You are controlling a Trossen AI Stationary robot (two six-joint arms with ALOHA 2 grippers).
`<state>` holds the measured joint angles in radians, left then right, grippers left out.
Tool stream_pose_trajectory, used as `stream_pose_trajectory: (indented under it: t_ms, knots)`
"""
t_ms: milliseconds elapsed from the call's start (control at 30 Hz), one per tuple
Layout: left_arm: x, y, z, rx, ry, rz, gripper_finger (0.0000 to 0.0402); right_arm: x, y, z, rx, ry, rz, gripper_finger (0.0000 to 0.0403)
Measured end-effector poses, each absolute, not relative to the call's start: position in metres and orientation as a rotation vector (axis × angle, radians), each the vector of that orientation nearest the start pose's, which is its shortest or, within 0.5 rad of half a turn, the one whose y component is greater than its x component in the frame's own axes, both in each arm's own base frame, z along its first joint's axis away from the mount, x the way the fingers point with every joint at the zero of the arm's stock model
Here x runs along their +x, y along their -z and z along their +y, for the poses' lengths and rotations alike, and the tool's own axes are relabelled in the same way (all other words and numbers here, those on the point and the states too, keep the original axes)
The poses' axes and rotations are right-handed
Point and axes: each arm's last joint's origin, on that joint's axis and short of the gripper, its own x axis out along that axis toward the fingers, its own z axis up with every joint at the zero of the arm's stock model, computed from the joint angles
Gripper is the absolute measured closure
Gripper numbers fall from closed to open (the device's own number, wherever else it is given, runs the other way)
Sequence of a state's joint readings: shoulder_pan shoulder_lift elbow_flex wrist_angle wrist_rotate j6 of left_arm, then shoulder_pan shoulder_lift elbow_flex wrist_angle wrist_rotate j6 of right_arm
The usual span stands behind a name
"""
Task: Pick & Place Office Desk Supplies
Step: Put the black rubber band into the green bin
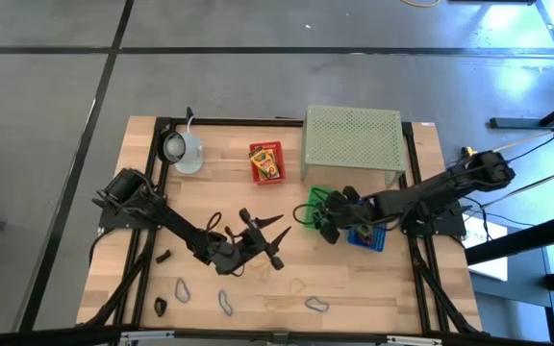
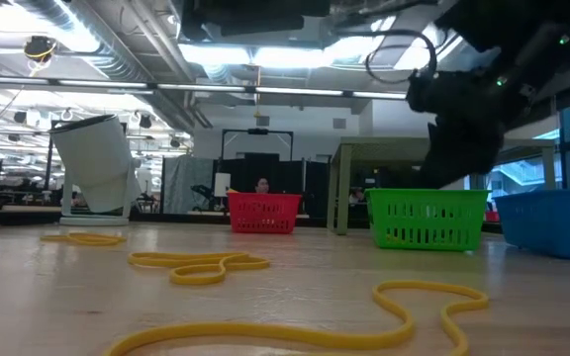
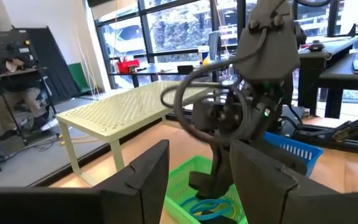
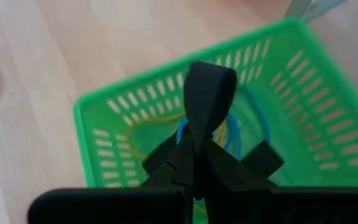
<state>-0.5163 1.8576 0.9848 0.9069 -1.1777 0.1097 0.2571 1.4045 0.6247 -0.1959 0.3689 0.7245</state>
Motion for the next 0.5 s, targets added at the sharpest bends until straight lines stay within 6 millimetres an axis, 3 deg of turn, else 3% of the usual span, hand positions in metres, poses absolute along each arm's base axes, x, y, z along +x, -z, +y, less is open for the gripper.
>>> stream_pose_trajectory:
  t_ms: [233,500]
  knots:
    - [0.3401,-0.2103,-0.164,0.042,-0.667,0.001,0.0237,0.2432,-0.1471,0.0508,0.386,0.414,0.882,0.0385]
    - [0.3373,-0.2103,-0.1697,-0.021,-0.649,-0.021,0.0237,0.2434,-0.1468,0.0495,0.384,0.417,0.883,0.0331]
